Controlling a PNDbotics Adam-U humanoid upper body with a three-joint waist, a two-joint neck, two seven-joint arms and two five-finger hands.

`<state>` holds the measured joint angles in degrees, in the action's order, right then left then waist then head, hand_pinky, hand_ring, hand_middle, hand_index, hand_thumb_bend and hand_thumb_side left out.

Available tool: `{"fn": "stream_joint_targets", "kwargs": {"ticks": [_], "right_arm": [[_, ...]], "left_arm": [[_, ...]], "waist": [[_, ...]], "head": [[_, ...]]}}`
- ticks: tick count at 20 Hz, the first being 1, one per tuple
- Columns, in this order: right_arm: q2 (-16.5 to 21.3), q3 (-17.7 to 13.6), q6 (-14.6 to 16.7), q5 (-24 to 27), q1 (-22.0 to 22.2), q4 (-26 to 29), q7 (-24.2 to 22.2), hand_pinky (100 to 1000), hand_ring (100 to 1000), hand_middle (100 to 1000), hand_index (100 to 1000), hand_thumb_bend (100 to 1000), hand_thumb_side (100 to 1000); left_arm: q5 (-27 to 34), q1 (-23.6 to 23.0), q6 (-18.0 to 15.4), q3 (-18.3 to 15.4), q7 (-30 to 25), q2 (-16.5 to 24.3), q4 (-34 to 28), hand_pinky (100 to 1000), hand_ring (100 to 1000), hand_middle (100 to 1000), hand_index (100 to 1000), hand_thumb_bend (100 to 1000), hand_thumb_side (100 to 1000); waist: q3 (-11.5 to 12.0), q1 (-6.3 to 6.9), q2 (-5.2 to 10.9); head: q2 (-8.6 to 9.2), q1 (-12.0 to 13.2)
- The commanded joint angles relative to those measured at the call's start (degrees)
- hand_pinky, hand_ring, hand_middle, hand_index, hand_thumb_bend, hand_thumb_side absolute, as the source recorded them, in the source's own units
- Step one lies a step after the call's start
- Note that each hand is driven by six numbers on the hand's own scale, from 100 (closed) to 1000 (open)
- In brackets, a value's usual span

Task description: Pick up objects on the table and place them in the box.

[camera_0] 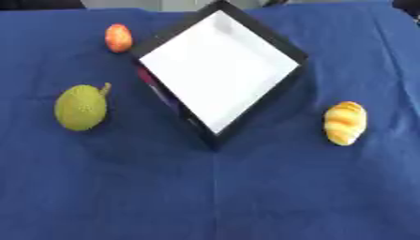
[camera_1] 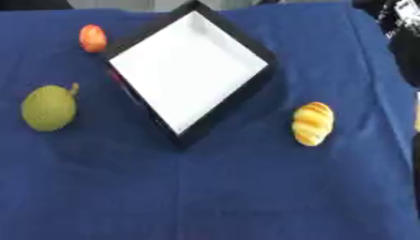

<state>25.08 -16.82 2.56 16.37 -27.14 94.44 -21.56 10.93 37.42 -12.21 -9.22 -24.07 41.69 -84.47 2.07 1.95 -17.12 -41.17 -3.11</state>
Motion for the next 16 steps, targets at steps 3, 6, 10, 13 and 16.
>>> {"fn": "stream_joint_targets", "kwargs": {"ticks": [3, 6, 10, 13, 16], "right_arm": [[2.57, 0.30, 0.10, -0.63, -0.09, 0.22, -0.51, 1000, 789, 755, 877, 100, 574], [2.69, 0.48, 0.11, -0.80, 0.06, 0.05, -0.78, 1000, 788, 754, 877, 100, 574], [2.81, 0.70, 0.13, -1.02, 0.26, -0.17, -1.13, 1000, 788, 753, 877, 100, 575], [2.88, 0.82, 0.23, -1.15, 0.37, -0.34, -1.35, 1000, 787, 752, 877, 100, 575], [2.83, 0.97, 0.27, -1.22, 0.38, -0.48, -1.53, 1000, 787, 752, 877, 100, 576]], "left_arm": [[-8.49, 9.23, -11.46, 6.04, -11.32, 10.04, 15.60, 731, 762, 790, 851, 210, 100], [-16.98, 15.06, -18.35, 8.86, -17.54, 10.08, 24.04, 771, 783, 812, 874, 313, 100], [-28.50, 21.80, -26.01, 11.19, -24.52, 7.50, 32.75, 838, 822, 850, 911, 418, 100], [-36.28, 25.58, -30.46, 12.41, -27.38, 5.06, 37.41, 885, 853, 880, 943, 483, 100], [-42.35, 28.61, -33.67, 13.30, -27.62, 1.98, 41.50, 912, 873, 887, 970, 539, 100]], "waist": [[-0.13, 1.43, 1.83], [-0.24, 1.71, 2.07], [-0.27, 1.90, 2.32], [-0.30, 1.97, 2.46], [-0.45, 2.02, 2.60]], "head": [[-0.61, 0.14], [-0.89, 0.16], [-1.16, 0.22], [-1.34, 0.51], [-1.42, 0.91]]}}
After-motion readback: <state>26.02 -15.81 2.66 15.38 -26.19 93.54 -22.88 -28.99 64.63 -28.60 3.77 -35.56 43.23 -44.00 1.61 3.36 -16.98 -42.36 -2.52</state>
